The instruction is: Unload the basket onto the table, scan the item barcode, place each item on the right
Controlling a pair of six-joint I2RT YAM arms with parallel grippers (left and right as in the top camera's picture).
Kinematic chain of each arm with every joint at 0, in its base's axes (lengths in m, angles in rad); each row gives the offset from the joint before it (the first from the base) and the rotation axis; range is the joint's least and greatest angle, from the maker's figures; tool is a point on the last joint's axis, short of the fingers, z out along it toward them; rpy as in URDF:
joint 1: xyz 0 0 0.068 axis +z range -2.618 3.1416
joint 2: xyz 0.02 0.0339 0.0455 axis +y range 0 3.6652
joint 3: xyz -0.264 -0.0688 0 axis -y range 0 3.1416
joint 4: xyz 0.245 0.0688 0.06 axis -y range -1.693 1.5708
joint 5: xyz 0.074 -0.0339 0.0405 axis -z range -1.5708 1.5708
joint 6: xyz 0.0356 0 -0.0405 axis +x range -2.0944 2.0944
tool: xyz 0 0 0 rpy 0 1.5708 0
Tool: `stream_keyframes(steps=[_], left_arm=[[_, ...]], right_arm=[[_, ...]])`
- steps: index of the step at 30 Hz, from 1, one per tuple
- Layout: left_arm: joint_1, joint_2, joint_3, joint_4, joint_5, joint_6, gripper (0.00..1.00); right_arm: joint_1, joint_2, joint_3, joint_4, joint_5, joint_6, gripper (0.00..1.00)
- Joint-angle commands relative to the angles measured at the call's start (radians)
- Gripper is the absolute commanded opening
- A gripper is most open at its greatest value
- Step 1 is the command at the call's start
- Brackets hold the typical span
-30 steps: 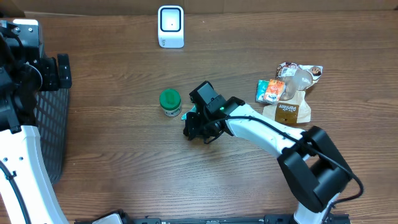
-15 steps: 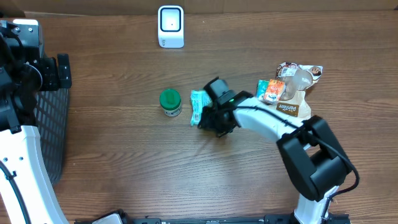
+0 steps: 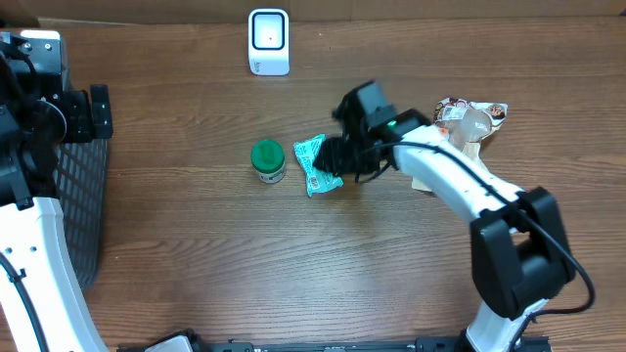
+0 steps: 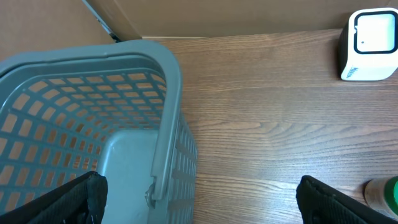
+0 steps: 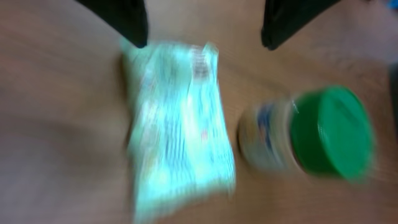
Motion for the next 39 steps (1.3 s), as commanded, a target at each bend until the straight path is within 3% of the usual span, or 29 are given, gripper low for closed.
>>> stream_keyframes(steps=[1, 4, 11, 24, 29, 32, 39], left_arm=[[0.003, 0.002, 0.02, 0.004, 0.007, 0.018, 0.99], [0.003, 0.002, 0.021, 0.004, 0.008, 0.018, 1.0], [0.003, 0.002, 0.02, 0.004, 0.007, 0.019, 1.0], [0.003, 0.002, 0.021, 0.004, 0.007, 0.018, 0.99], [0.003, 0.002, 0.02, 0.004, 0.007, 0.018, 1.0], [0.003, 0.002, 0.02, 0.004, 0.007, 0.018, 0.99], [0.003, 0.002, 0.021, 0.004, 0.007, 0.018, 1.0]], right_arm=[[-0.045, -0.014, 0.016, 0.033, 0.081, -0.135, 0.58], [-0.058, 0.037, 0.016, 0.071, 0.028, -0.231, 0.59], [-0.058, 0.155, 0.016, 0.076, -0.113, -0.309, 0.55], [-0.045, 0.276, 0.015, 0.109, -0.12, -0.192, 0.44], [-0.044, 0.297, 0.014, 0.109, -0.118, -0.095, 0.25], [-0.045, 0.297, 0.015, 0.098, -0.128, -0.09, 0.04], [-0.103, 0.224, 0.045, 0.038, -0.247, -0.095, 0.04]])
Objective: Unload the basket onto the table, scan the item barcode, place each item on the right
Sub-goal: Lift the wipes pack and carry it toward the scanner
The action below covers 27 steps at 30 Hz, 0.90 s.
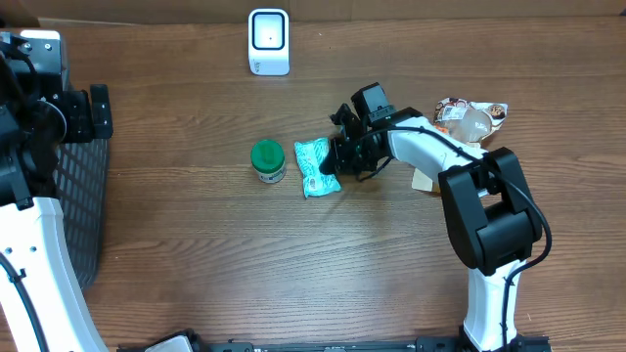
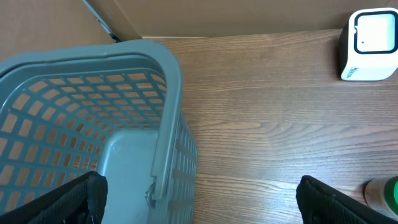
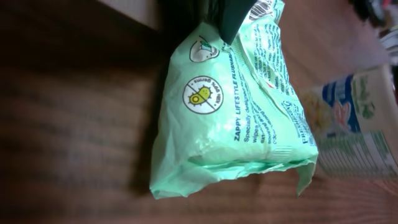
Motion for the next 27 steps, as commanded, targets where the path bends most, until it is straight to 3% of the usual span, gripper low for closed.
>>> stream_keyframes(steps=[1, 9, 18, 23, 27], left_arm=[[0.003, 0.002, 0.021, 0.004, 0.007, 0.018, 1.0], [0.003, 0.002, 0.02, 0.004, 0.007, 0.018, 1.0], [0.003, 0.002, 0.021, 0.004, 0.008, 0.018, 1.0], [0.003, 0.002, 0.021, 0.004, 0.007, 0.019, 1.0], [0.003, 0.002, 0.02, 0.004, 0.007, 0.018, 1.0]], right_arm=[[-0.051, -0.048, 0.026, -0.043, -0.055, 0.006, 0.04], [-0.123, -0.39, 0.074, -0.162, -0.148, 0.039, 0.04], [-0.116, -0.694, 0.074, -0.22, -0.078, 0.252, 0.04], [-0.103, -0.772, 0.075, -0.229, -0.031, 0.318, 0.04], [-0.035, -0.734, 0.126, -0.225, 0.107, 0.307, 0.04]])
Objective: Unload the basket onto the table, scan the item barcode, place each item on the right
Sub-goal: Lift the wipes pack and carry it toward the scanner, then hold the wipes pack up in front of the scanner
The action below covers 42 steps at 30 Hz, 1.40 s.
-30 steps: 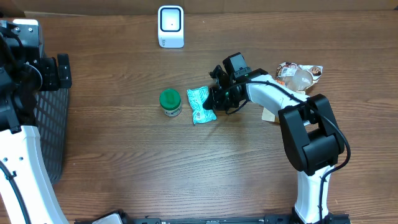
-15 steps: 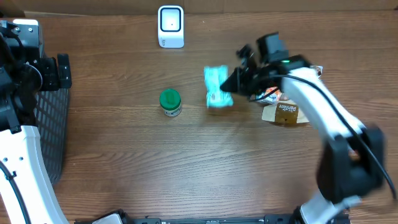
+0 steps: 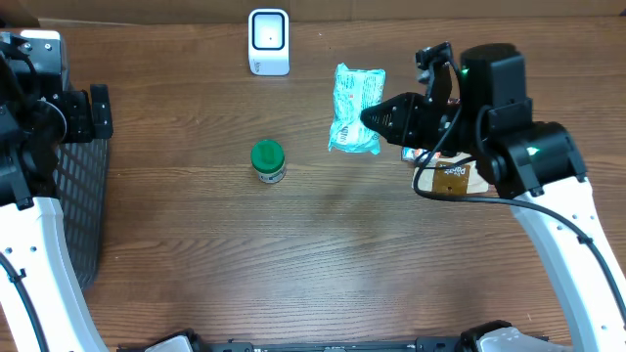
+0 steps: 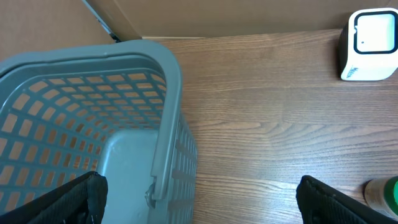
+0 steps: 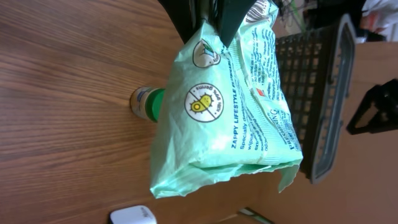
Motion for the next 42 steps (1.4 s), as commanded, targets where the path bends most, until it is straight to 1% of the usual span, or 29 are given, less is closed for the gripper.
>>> stream_keyframes(steps=[1, 3, 6, 8, 10, 11, 12, 13, 15, 16, 17, 20, 22, 23, 26, 28, 31, 36, 42], left_arm=[[0.003, 0.002, 0.021, 0.003, 0.007, 0.019, 1.0], [0.003, 0.002, 0.02, 0.003, 0.007, 0.018, 0.99], [0.003, 0.002, 0.021, 0.003, 0.007, 0.018, 0.99], [0.003, 0.002, 0.021, 0.003, 0.007, 0.018, 0.99], [0.003, 0.002, 0.021, 0.003, 0.007, 0.018, 1.0], [0.003, 0.002, 0.021, 0.003, 0.007, 0.018, 1.0], [0.003, 0.002, 0.021, 0.003, 0.007, 0.019, 0.99], [0.003, 0.002, 0.02, 0.003, 0.007, 0.018, 0.99], [0.003, 0.002, 0.02, 0.003, 0.007, 0.018, 1.0], [0.003, 0.002, 0.02, 0.003, 0.008, 0.018, 0.99], [0.003, 0.002, 0.02, 0.003, 0.008, 0.019, 1.0], [0.003, 0.002, 0.02, 0.003, 0.007, 0.019, 0.99], [0.003, 0.002, 0.02, 0.003, 0.008, 0.019, 0.99], [0.003, 0.002, 0.021, 0.003, 0.007, 0.018, 1.0], [0.003, 0.002, 0.02, 0.003, 0.007, 0.018, 1.0], [0.003, 0.002, 0.02, 0.003, 0.007, 0.018, 0.99], [0.003, 0.002, 0.021, 0.003, 0.008, 0.018, 0.99], [0.003, 0.002, 0.021, 0.003, 0.007, 0.018, 1.0], [0.003, 0.002, 0.02, 0.003, 0.007, 0.018, 1.0]], right_arm=[[0.076, 0.045, 0.098, 0.003, 0.144, 0.003, 0.04], [0.115, 0.118, 0.211, -0.035, 0.23, -0.03, 0.04], [0.171, 0.295, 0.481, -0.111, 0.423, -0.11, 0.04], [0.193, 0.4, 0.62, -0.121, 0.547, -0.17, 0.04], [0.213, 0.512, 0.736, -0.083, 0.709, -0.247, 0.04], [0.22, 0.56, 0.768, -0.039, 0.785, -0.297, 0.04], [0.229, 0.627, 0.784, 0.07, 0.908, -0.383, 0.04], [0.232, 0.668, 0.782, 0.161, 0.975, -0.446, 0.04], [0.233, 0.751, 0.782, 0.338, 1.053, -0.595, 0.04], [0.233, 0.806, 0.782, 0.47, 1.096, -0.69, 0.04], [0.233, 0.849, 0.782, 0.573, 1.118, -0.751, 0.04], [0.233, 0.953, 0.782, 0.837, 1.114, -0.964, 0.04], [0.233, 1.03, 0.782, 0.999, 1.059, -1.133, 0.04], [0.233, 1.06, 0.782, 1.059, 1.028, -1.186, 0.04], [0.233, 1.145, 0.782, 1.217, 0.942, -1.284, 0.04], [0.233, 1.195, 0.782, 1.288, 0.902, -1.336, 0.04], [0.235, 1.245, 0.782, 1.336, 0.864, -1.387, 0.04], [0.237, 1.286, 0.782, 1.334, 0.821, -1.389, 0.04], [0.241, 1.292, 0.782, 1.324, 0.761, -1.385, 0.04]])
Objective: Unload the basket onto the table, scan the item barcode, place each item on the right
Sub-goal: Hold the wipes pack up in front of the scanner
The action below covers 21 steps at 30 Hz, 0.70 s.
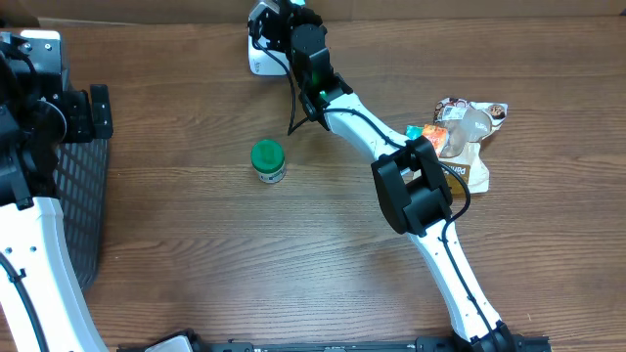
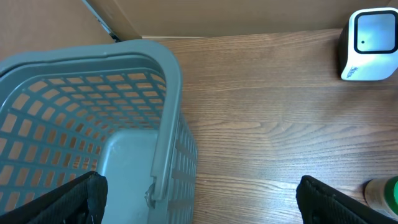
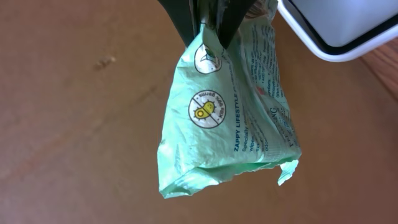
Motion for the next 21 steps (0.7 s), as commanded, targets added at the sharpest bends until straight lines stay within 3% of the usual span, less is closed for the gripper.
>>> stream_keyframes(steps=[1, 9, 16, 21], left_arm=[[0.003, 0.001, 0.021, 0.004, 0.007, 0.018, 1.0], [0.003, 0.001, 0.02, 0.004, 0.007, 0.018, 1.0], [0.003, 0.001, 0.02, 0.004, 0.007, 0.018, 1.0], [0.003, 0.001, 0.021, 0.004, 0.007, 0.018, 0.99]], right_arm=[[0.01, -0.009, 0.019, 0.017, -0.055, -0.01, 0.04], [0.029, -0.019, 0.019, 0.024, -0.127, 0.019, 0.04], [0.024, -0.142, 0.019, -0.031, -0.163, 0.415, 0.04], [0.02, -0.344, 0.019, -0.426, -0.163, 0.69, 0.04]])
